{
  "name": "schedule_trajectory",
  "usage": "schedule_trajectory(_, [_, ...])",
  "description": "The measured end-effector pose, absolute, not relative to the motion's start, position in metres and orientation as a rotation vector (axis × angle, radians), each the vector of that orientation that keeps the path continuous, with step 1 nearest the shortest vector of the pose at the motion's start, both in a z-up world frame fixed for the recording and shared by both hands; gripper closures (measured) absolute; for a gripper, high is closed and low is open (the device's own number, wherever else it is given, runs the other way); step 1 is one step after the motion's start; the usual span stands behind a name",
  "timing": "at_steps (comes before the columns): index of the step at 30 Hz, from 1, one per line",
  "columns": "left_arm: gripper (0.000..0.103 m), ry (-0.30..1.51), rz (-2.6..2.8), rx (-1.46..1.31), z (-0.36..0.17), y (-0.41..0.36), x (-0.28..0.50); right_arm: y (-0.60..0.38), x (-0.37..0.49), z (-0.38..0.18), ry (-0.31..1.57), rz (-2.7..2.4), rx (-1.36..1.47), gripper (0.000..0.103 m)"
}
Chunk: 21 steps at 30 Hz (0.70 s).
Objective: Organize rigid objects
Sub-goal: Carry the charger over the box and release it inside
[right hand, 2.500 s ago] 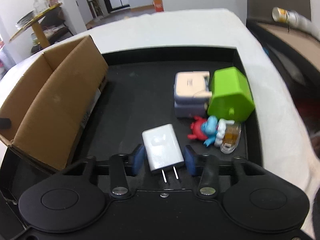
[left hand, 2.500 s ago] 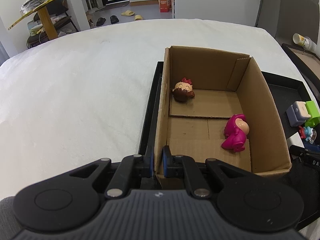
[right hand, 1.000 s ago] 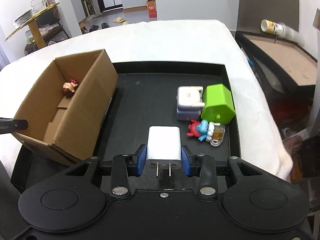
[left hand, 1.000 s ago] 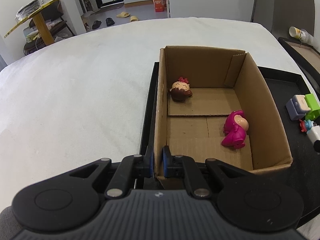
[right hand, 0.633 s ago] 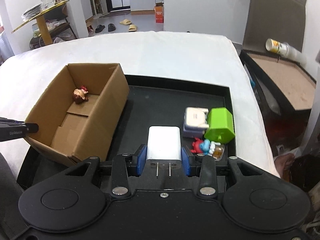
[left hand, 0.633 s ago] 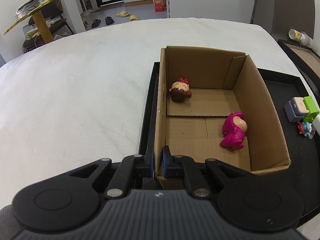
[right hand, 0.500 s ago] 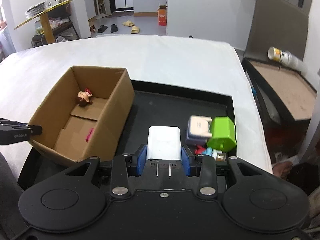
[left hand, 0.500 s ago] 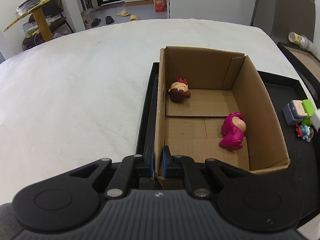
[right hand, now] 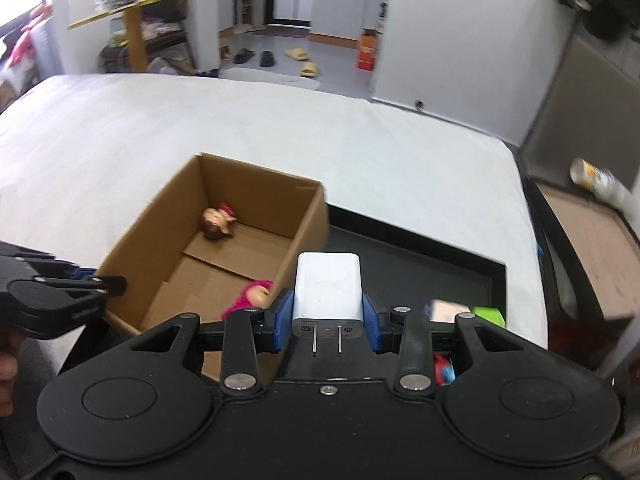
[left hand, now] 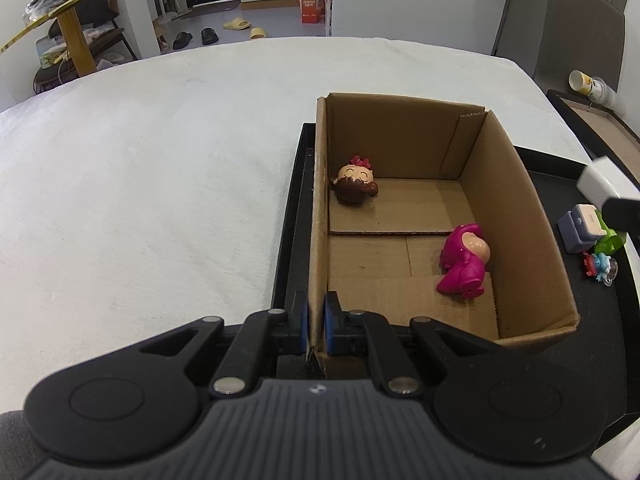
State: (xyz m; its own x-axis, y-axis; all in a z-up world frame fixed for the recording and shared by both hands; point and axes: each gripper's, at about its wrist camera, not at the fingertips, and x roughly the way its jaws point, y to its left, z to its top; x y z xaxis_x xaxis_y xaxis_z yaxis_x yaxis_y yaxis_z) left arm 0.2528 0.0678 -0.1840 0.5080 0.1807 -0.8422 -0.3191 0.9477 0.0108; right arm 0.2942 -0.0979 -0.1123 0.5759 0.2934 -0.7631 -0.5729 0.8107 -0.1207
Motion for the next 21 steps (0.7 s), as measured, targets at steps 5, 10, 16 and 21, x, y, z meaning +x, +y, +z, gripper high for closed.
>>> schedule_trajectory(5, [0.096,1.000,0.290,-0.155,-0.184,0.067,0.253,-0.077,0.295,-0.106,0.793,0.576,-0.425,0.067])
schedule_trajectory(10, [0.096,1.002,0.282,-0.183,-0.184,0.073,0.253,-0.054,0.296,-0.104,0.772,0.633,-0.500,0.067])
schedule_trajectory(16, [0.095,1.006,0.261,-0.210,-0.184,0.079,0.251,-0.030,0.301,-0.109,0.758,0.667,-0.618,0.066])
schedule_trajectory(21, [0.095,1.002,0.259,-0.234,-0.185,0.084,0.250,-0.014,0.305,-0.119,0.748,0.695,-0.713,0.066])
